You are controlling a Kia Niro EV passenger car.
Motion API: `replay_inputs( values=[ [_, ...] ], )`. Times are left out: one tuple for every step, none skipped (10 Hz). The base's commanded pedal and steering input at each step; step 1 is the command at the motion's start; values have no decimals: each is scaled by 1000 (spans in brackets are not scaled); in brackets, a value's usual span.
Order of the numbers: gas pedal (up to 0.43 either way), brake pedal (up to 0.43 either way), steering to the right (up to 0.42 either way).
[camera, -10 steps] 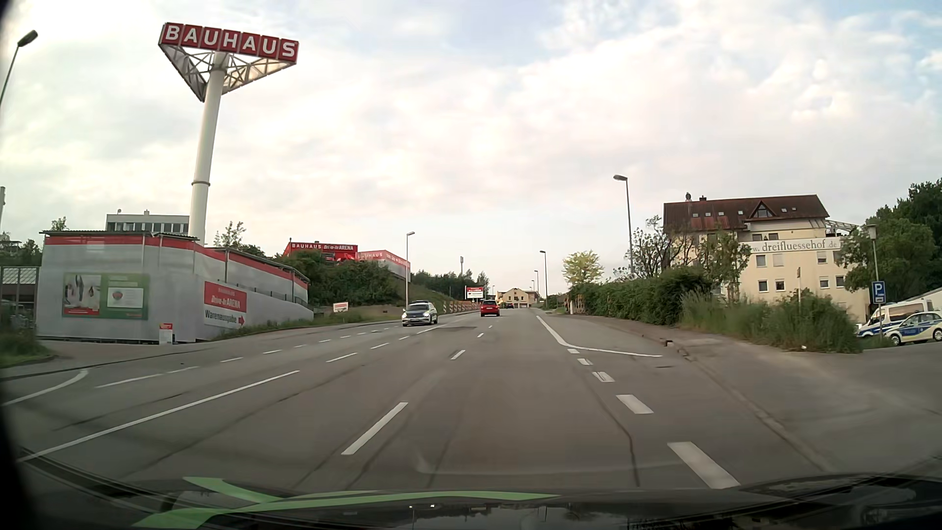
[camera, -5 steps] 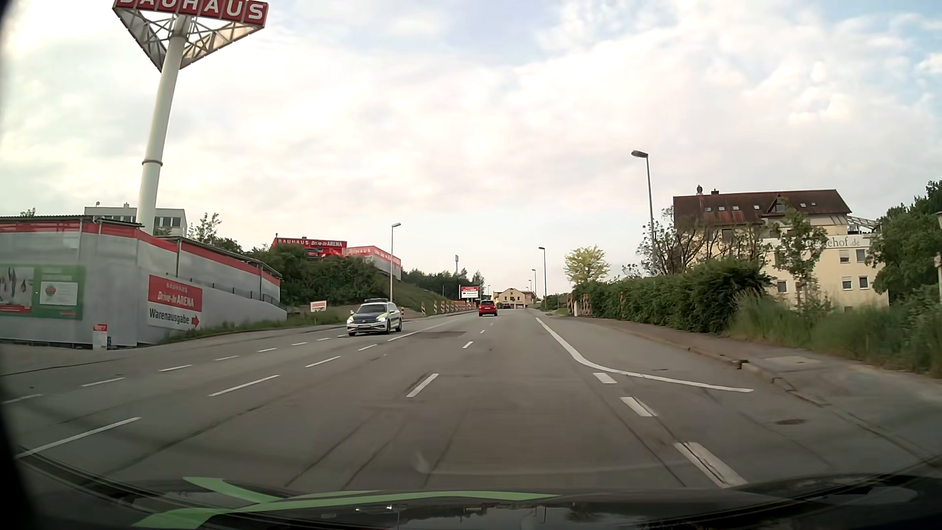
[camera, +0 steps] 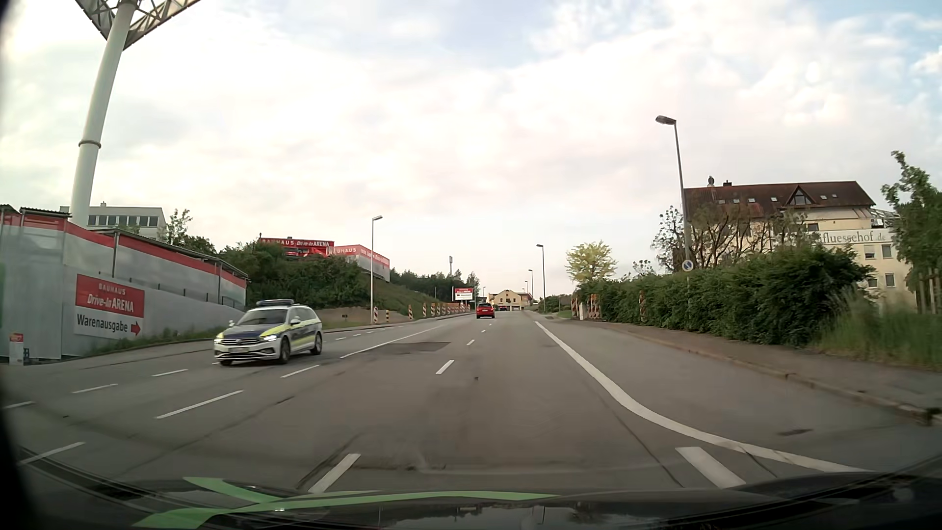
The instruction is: Follow the waypoints while adhering to traffic rules and regulations
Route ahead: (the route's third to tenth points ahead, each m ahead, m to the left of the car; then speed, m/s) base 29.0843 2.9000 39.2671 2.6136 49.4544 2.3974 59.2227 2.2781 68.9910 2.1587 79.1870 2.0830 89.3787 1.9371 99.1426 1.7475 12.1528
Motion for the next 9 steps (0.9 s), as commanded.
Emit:
replay_inputs(
  values=[
    [220,0,4],
    [220,0,4],
    [220,0,4],
    [220,0,4],
    [220,0,4],
    [220,0,4],
    [220,0,4],
    [220,0,4],
    [220,0,4]
  ],
)
